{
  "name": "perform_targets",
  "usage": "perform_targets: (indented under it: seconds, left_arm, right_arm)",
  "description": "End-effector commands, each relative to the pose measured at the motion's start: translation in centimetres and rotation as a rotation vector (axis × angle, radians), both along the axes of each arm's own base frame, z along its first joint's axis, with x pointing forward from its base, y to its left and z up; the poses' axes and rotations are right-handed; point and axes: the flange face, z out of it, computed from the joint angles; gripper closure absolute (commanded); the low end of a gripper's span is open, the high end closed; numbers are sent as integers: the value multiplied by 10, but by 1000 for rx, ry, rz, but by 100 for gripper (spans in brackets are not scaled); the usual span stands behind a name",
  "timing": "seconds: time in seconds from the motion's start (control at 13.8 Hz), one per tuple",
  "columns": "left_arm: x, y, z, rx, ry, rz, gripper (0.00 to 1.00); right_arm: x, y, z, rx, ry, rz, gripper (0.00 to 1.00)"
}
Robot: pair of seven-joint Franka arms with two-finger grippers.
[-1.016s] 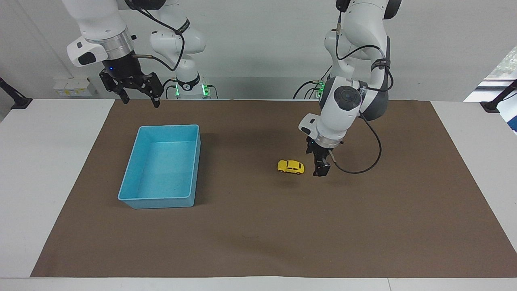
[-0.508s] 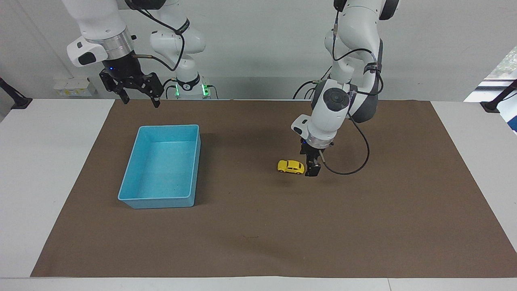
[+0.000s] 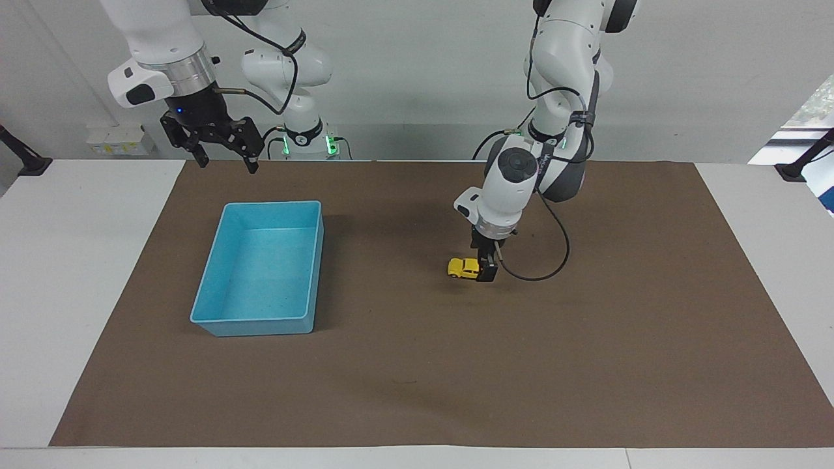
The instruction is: Wind up and store yellow beetle car
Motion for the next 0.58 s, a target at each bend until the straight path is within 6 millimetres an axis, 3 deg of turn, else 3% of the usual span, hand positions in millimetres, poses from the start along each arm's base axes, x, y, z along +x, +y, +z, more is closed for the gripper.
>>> perform_targets:
  seconds: [0.0,0.07,0.15,0.22,0.29,0.51]
  left_arm:
    - [3,13,0,0,-13,30,10]
    - [4,14,-1,5,-14,27,23]
    - [4,15,0,14,-21,20,45]
    - [5,16,0,27,-30,7,88]
    - [7,18,1,39,-39,-2,100]
    - [8,18,3,39,-42,-4,100]
  right_arm:
    - [-4,-1,4,24,-13,-16,0]
    - [-4,-1,4,24,-13,-16,0]
    - [-4,-1,4,24,-13,-16,0]
    - [-4,-1,4,24,-13,-14,0]
    - [-4,-1,4,24,-13,-16,0]
    - [-4,-1,4,23,-11,-16,0]
